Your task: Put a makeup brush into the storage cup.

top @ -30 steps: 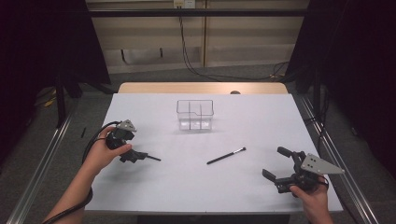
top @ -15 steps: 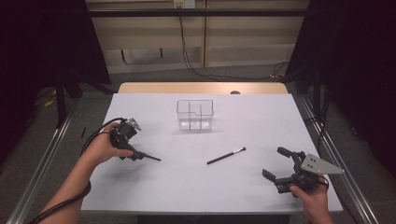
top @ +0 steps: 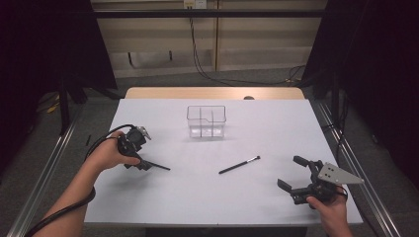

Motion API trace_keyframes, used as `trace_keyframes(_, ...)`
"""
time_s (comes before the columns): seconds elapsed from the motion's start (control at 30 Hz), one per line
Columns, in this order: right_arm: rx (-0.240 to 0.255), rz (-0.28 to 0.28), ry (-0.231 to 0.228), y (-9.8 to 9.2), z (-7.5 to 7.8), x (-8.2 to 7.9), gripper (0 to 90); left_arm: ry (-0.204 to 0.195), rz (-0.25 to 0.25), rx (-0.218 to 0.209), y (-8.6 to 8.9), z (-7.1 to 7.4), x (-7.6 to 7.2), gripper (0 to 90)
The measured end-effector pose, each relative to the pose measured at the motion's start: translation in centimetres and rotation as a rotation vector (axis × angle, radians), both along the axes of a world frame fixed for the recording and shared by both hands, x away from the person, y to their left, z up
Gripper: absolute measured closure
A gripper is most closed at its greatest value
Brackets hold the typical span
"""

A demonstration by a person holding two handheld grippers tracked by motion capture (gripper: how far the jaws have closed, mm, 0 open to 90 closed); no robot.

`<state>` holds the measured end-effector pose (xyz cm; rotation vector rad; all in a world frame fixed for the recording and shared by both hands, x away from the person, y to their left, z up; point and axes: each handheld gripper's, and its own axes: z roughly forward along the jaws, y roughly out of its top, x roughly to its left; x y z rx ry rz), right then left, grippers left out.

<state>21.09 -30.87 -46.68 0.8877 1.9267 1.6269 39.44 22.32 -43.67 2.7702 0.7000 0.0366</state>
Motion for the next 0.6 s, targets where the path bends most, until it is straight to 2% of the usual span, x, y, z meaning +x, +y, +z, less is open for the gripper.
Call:
trace_keyframes(0.07,0.001,-0.001,0.001,-0.03,0.01,-0.02,0.0,-0.004,-0.013,0.016,-0.13,-0.14,0.03,19.4)
trace_keyframes(0.1,0.002,-0.003,0.003,-0.04,0.00,-0.03,0.0,0.001,-0.015,0.019,-0.16,-0.17,0.02,25.2)
trace_keyframes(0.17,0.001,-0.002,0.003,-0.05,-0.01,-0.03,0.0,0.007,-0.018,0.031,-0.24,-0.30,0.02,25.4)
trace_keyframes(0.2,0.002,-0.003,0.002,-0.06,-0.02,-0.04,0.0,0.018,-0.021,0.037,-0.25,-0.33,0.06,30.1)
trace_keyframes(0.3,0.000,-0.003,0.002,-0.09,-0.02,-0.06,0.0,0.016,-0.039,0.055,-0.19,-0.36,0.24,35.9)
trace_keyframes(0.37,-0.001,-0.003,0.002,-0.11,-0.02,-0.06,0.0,0.025,-0.042,0.051,-0.09,-0.42,0.35,36.3)
trace_keyframes(0.43,0.000,-0.005,0.003,-0.15,-0.03,-0.06,0.0,0.031,-0.054,0.065,0.08,-0.46,0.48,39.3)
trace_keyframes(0.6,0.000,-0.007,0.007,-0.21,-0.07,-0.11,0.0,0.048,-0.038,0.070,0.52,-0.88,0.59,42.3)
